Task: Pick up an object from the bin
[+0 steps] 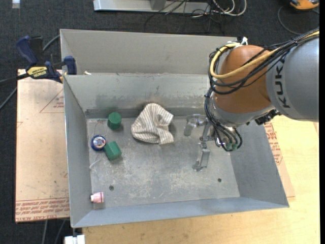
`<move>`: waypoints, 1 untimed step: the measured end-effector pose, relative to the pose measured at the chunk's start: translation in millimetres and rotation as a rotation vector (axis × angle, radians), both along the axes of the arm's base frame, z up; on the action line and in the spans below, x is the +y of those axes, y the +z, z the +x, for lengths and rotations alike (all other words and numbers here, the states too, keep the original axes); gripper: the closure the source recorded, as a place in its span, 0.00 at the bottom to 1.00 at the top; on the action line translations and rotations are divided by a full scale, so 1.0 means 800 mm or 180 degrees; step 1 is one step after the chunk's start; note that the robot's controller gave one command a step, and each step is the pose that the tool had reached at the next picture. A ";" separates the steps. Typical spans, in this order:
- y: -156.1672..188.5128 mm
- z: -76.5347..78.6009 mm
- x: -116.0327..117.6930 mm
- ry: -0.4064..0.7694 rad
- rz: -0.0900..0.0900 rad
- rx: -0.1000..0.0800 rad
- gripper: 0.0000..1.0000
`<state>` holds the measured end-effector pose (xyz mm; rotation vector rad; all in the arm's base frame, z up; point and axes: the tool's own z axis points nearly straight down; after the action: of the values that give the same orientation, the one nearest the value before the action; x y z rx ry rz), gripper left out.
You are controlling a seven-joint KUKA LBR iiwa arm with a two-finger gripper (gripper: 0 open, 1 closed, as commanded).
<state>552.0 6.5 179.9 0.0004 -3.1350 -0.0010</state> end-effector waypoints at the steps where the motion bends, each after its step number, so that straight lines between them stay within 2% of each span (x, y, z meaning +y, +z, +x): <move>1: 0.004 0.000 0.000 0.0000 0.0000 -0.0011 0.00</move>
Offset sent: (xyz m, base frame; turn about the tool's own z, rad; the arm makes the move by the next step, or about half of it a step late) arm 0.0023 0.0490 -0.1099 -0.2134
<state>552.3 6.5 182.7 0.0003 -3.1383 -0.0011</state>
